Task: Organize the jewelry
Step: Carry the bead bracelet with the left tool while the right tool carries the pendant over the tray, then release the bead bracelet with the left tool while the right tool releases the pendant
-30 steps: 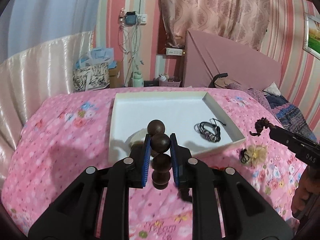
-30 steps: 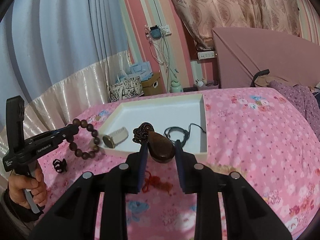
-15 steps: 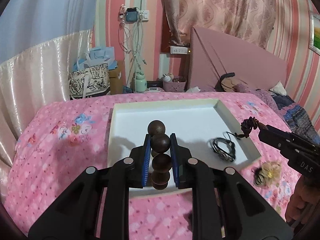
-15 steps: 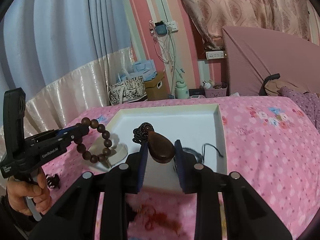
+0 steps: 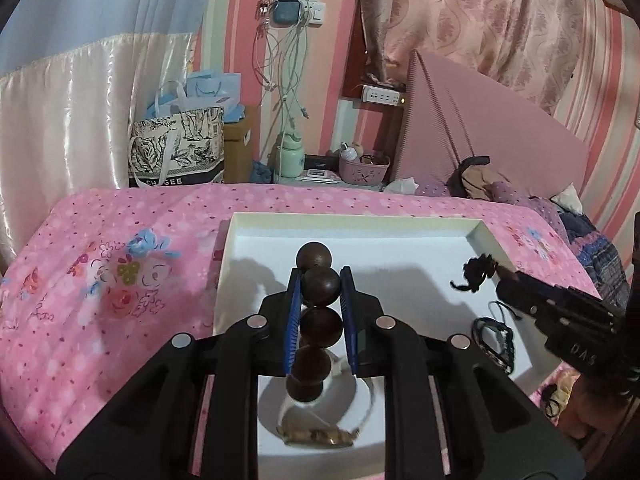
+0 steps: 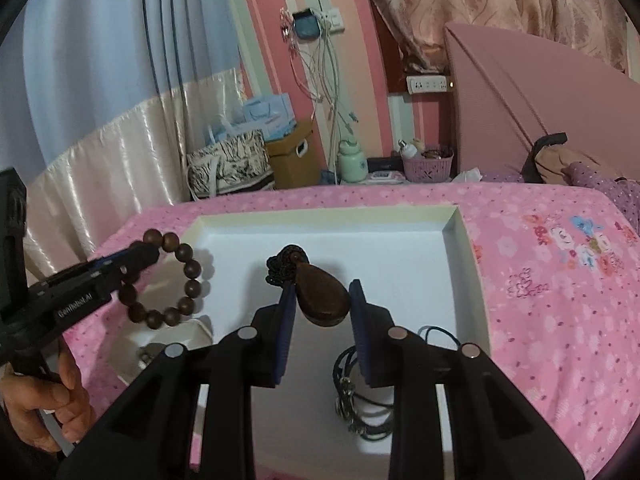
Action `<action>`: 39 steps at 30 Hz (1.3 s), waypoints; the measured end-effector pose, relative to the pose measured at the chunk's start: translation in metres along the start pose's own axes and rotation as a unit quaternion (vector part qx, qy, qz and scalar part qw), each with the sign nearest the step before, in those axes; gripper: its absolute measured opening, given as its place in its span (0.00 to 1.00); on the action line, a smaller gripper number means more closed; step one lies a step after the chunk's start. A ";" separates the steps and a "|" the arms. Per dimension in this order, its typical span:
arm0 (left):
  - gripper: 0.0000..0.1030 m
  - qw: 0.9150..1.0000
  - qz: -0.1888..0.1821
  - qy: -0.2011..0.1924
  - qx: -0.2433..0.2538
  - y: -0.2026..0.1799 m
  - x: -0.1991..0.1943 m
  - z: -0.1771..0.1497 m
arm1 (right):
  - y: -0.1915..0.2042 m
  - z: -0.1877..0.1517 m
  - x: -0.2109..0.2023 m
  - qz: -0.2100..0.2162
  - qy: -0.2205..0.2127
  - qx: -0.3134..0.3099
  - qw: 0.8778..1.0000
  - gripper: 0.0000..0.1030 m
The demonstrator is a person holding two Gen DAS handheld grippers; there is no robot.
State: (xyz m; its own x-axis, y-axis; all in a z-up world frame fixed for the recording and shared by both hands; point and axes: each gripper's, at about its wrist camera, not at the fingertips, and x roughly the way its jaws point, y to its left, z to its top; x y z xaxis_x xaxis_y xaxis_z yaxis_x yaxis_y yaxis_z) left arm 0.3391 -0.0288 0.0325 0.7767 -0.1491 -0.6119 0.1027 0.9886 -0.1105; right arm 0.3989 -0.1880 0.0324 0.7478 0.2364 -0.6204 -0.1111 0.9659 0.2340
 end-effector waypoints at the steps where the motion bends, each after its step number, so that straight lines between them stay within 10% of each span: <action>1: 0.17 1.000 0.003 0.000 0.003 0.000 0.003 0.000 | 0.001 0.000 0.004 -0.001 0.003 -0.002 1.000 0.27; 23: 0.17 0.996 0.067 0.065 -0.001 0.024 0.055 -0.017 | 0.015 -0.019 0.062 -0.033 0.099 -0.041 0.994 0.27; 28: 0.48 0.996 0.071 0.061 0.005 0.021 0.051 -0.016 | 0.015 -0.019 0.061 -0.019 0.096 -0.031 0.995 0.33; 39: 0.67 0.998 0.058 0.036 -0.017 0.024 0.030 -0.009 | 0.008 0.004 0.023 -0.017 0.040 -0.022 0.999 0.38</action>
State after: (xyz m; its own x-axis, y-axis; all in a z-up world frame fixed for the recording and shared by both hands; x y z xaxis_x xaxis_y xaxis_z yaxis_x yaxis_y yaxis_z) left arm 0.3595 -0.0095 0.0040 0.7348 -0.0364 -0.6773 -0.0068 0.9981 -0.0611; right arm 0.4182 -0.1751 0.0227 0.6975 0.2095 -0.6852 -0.1172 0.9768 0.1793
